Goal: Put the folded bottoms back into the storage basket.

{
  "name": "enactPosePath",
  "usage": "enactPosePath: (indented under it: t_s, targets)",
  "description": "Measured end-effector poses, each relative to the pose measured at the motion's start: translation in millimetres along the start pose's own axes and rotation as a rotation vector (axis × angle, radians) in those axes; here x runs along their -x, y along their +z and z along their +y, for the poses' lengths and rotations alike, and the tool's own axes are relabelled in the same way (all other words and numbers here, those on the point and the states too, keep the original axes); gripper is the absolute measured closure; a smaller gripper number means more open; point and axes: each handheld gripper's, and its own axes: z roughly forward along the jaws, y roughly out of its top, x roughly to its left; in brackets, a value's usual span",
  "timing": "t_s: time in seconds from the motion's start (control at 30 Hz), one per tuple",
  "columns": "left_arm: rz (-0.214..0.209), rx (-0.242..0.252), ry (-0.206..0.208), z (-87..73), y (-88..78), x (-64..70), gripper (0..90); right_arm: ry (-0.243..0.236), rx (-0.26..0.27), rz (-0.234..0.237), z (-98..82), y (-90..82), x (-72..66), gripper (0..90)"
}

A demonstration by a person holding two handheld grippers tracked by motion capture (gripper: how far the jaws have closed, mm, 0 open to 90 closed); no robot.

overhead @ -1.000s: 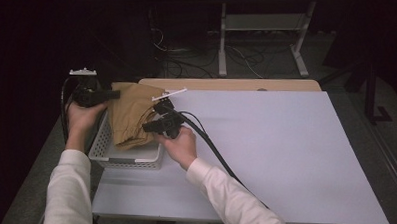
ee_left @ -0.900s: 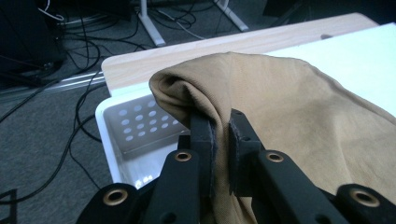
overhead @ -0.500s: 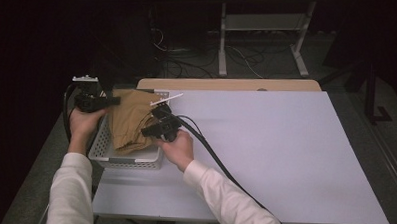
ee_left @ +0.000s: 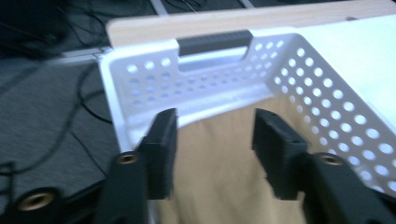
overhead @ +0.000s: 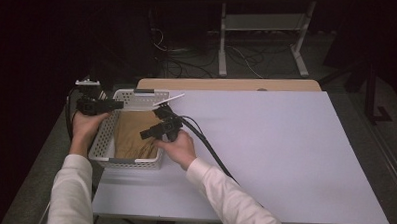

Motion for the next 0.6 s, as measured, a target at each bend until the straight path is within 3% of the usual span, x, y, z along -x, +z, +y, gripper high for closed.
enactPosePath:
  t_s: [0.13,0.37,0.47,0.6]
  targets:
    - [-0.016,0.024,0.01,1.8,-4.7,5.7,36.1,-0.034,0.018,0.004,3.2,-7.6,0.4,39.1]
    - [-0.061,0.042,0.015,5.4,-8.5,13.6,35.1,-0.129,-0.005,-0.009,6.7,-21.0,1.3,13.1]
    - [-0.067,0.057,0.006,6.7,-9.3,17.6,29.1,-0.154,-0.009,-0.011,7.7,-27.4,1.5,9.8]
    - [-0.04,0.069,0.004,7.4,-8.8,25.5,17.1,-0.188,-0.012,-0.027,7.6,-33.9,3.2,3.7]
